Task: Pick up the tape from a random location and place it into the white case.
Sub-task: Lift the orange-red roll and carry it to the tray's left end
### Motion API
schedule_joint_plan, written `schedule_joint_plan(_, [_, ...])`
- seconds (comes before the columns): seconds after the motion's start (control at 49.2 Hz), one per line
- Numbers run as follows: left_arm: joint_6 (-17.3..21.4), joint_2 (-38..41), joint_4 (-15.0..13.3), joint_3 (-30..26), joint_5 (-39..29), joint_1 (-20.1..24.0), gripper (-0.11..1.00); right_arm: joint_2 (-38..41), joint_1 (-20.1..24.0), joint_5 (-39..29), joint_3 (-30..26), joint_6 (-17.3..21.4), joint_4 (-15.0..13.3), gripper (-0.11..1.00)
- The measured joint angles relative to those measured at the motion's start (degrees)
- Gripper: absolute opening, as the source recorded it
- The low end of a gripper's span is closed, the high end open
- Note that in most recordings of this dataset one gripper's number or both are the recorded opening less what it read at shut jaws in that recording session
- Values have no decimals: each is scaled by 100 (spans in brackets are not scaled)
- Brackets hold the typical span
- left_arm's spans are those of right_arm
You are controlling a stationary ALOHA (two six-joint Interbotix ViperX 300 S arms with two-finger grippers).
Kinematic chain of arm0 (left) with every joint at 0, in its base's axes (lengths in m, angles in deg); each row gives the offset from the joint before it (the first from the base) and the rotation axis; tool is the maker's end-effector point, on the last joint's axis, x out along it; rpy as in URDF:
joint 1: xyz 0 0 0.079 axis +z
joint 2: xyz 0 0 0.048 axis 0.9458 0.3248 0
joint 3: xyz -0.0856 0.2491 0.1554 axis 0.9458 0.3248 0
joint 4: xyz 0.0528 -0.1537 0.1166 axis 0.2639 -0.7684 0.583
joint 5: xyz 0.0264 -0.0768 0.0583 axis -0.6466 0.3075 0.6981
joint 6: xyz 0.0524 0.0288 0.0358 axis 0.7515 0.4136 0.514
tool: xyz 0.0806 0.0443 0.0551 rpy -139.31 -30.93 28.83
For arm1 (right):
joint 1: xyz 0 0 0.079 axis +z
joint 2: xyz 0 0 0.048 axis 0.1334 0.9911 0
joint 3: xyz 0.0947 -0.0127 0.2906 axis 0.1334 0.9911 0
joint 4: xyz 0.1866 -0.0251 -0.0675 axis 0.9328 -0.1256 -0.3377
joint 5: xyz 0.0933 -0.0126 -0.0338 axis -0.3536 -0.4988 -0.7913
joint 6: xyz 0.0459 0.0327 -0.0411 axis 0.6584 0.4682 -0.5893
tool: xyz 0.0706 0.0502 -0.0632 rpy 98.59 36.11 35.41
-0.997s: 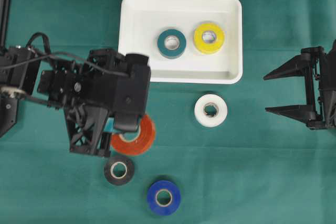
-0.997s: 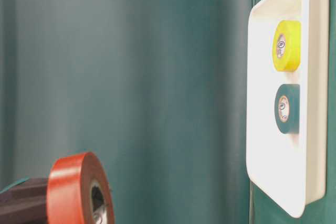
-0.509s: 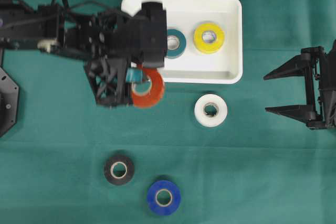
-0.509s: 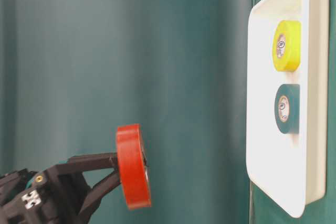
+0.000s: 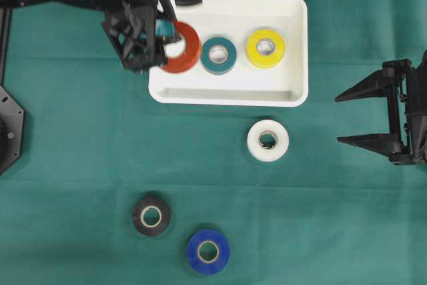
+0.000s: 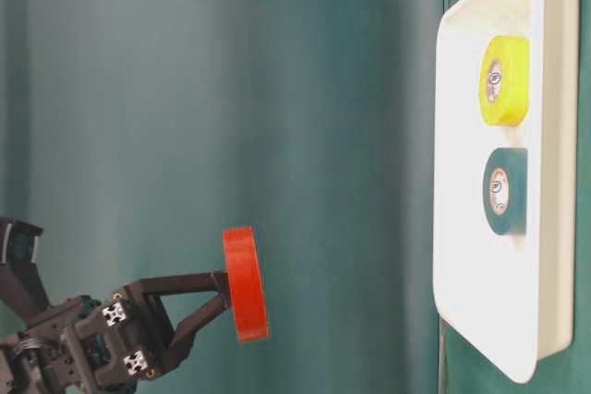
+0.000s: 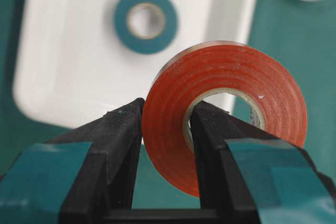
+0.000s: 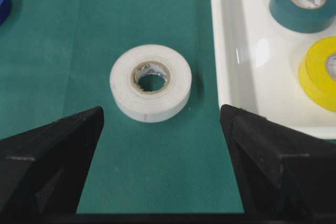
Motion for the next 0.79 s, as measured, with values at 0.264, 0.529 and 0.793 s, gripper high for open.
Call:
schedule_joint_plan(0.264, [105, 9, 9, 0, 0, 396, 22, 0, 0, 0, 0, 0, 0, 86])
schedule_joint_plan(0.529, [132, 35, 0, 0, 9, 413, 22, 0, 9, -9, 0, -9, 0, 86])
schedule_joint_plan(0.793, [132, 44, 0, 0, 62, 413, 22, 0, 9, -9, -9, -9, 0, 86])
